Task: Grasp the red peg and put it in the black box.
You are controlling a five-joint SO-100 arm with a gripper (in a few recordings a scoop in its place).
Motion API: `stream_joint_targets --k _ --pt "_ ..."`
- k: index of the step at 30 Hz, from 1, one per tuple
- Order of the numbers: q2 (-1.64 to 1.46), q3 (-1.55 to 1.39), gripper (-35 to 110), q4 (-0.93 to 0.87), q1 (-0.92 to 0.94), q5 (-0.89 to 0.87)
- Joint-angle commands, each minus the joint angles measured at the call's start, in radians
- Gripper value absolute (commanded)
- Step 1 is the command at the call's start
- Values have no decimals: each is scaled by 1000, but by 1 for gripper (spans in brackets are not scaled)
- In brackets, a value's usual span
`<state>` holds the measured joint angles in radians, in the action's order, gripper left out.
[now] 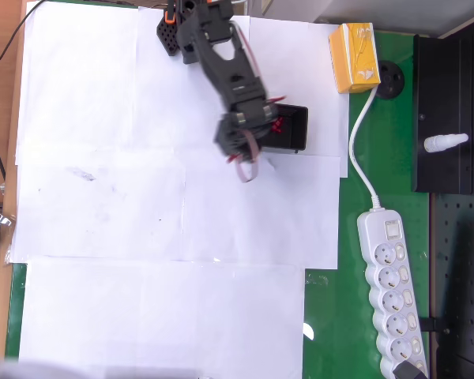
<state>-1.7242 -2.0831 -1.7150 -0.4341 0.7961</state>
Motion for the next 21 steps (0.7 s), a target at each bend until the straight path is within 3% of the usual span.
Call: stream_joint_targets --k 1,10,21 --pt "121 11 0 -31 -129 -31" --pt "140 46 0 21 -311 -133" --pt "127 153 3 149 -324 -129"
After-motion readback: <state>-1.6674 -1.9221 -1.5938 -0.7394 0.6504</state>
